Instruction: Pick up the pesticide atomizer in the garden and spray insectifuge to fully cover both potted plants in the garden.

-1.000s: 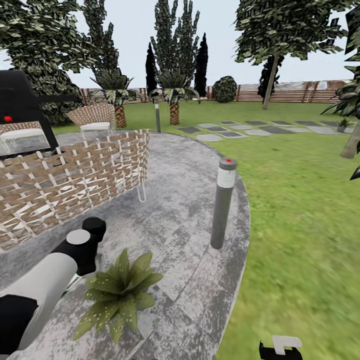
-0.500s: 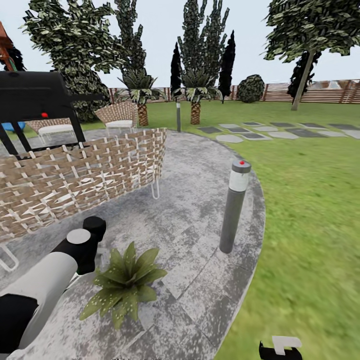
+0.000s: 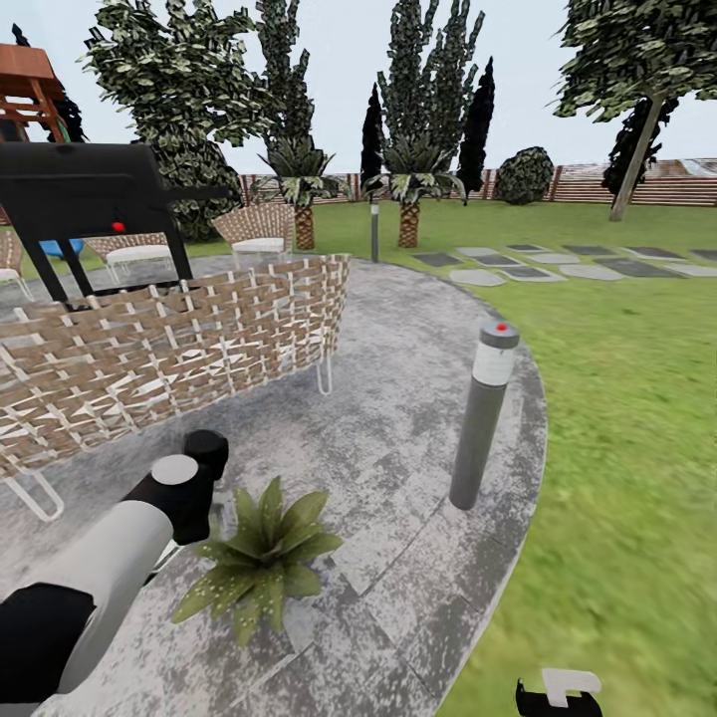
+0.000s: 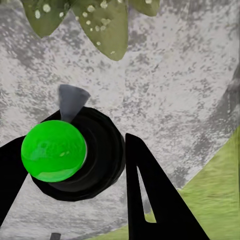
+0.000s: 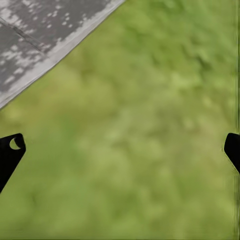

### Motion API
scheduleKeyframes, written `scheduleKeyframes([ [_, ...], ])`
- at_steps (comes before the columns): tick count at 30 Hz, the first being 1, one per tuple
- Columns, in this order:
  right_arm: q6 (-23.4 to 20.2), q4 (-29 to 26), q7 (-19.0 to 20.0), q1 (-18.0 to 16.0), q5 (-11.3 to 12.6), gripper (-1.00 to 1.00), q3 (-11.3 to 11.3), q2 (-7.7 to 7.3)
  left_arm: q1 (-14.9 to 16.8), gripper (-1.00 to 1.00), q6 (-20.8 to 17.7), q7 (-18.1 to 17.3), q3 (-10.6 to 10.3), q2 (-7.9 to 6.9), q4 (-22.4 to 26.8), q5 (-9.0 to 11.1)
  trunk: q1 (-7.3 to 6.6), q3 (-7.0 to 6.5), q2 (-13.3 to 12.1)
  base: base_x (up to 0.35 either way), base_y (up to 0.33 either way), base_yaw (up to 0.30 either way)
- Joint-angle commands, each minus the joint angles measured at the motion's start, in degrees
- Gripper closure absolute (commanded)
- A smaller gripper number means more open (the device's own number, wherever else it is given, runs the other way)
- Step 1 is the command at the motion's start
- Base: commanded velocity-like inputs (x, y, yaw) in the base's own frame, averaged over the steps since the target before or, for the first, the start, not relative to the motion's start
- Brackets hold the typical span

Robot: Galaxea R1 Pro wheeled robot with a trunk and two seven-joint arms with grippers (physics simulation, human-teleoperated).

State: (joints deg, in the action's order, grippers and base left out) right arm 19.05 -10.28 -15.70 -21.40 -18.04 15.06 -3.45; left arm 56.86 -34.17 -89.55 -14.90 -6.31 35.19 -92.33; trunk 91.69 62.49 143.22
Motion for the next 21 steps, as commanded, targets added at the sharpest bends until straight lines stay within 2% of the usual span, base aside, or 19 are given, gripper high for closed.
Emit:
scheduleKeyframes([
  [1, 0.2, 0.1, -0.1, 0.0, -0.6, -1.00, 0.4, 0.02, 0.1, 1.00, -0.6, -0.4, -0.3, 0.10, 0.1, -0.1, -0.01, 0.05, 0.0, 0.000, -0.252, 0.001],
  [8, 0.2, 0.1, -0.1, 0.0, -0.6, -1.00, 0.4, 0.10, 0.1, 1.00, -0.7, -0.4, 0.0, 0.24, 0.1, -0.1, -0.01, 0.05, 0.0, -0.037, -0.266, 0.189],
  [21, 0.2, 0.1, -0.1, 0.0, -0.7, -1.00, 0.4, 0.11, 0.2, 1.00, -0.7, -0.4, 0.0, 0.20, 2.2, -0.2, -0.01, 0.05, 0.0, -0.203, -0.226, 0.277],
])
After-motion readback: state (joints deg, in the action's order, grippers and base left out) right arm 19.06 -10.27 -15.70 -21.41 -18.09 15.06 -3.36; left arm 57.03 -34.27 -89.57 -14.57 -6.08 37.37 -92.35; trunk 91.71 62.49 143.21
